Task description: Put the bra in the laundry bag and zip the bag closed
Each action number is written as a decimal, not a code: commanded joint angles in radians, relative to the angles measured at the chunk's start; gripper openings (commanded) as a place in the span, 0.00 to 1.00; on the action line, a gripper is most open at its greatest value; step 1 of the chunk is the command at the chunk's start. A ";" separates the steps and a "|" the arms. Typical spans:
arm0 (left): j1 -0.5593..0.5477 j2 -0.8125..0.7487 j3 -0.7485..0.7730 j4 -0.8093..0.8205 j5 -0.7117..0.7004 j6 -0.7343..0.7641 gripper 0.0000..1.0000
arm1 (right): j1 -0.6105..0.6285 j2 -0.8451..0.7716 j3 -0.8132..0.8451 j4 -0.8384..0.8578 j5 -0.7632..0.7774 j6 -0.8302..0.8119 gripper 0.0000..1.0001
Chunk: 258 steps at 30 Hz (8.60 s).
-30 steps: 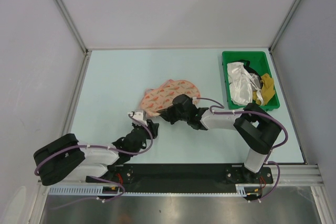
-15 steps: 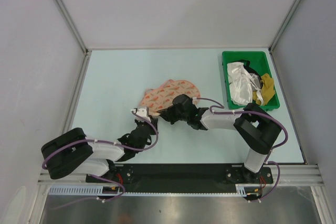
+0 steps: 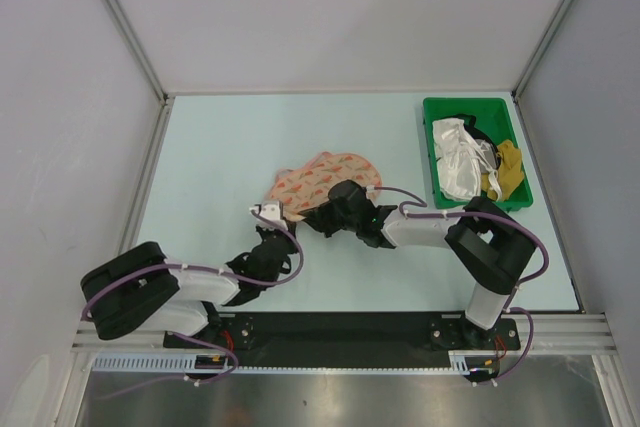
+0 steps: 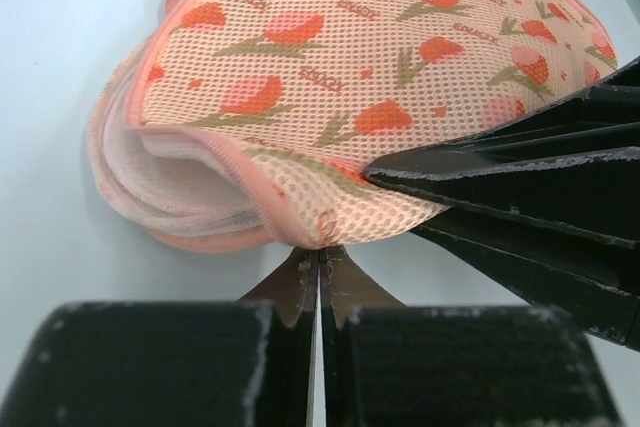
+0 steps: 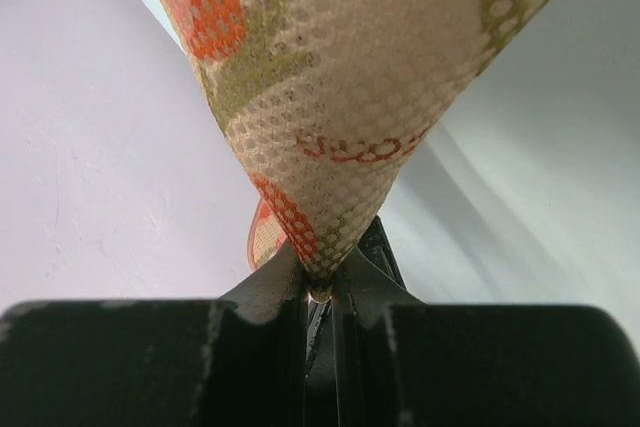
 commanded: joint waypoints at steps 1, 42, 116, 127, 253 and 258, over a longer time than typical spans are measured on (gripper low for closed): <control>0.004 -0.040 -0.050 0.069 -0.051 0.014 0.00 | -0.002 -0.051 -0.001 0.002 0.027 0.012 0.00; 0.073 0.073 -0.029 0.316 0.230 0.116 0.30 | -0.019 -0.061 0.015 0.007 0.015 0.020 0.00; 0.056 0.135 0.165 -0.099 0.808 -0.197 0.00 | -0.283 -0.184 -0.479 0.471 -0.280 -0.663 0.50; 0.091 0.133 0.186 -0.290 0.655 -0.204 0.00 | -0.326 -0.030 -0.490 0.637 -0.336 -0.614 0.00; 0.251 -0.149 0.231 -0.485 0.797 -0.158 0.00 | -0.424 -0.223 -0.148 -0.126 -0.390 -1.028 0.70; 0.202 -0.095 0.270 -0.473 0.781 -0.161 0.00 | -0.326 -0.257 -0.260 0.134 -0.378 -0.841 0.66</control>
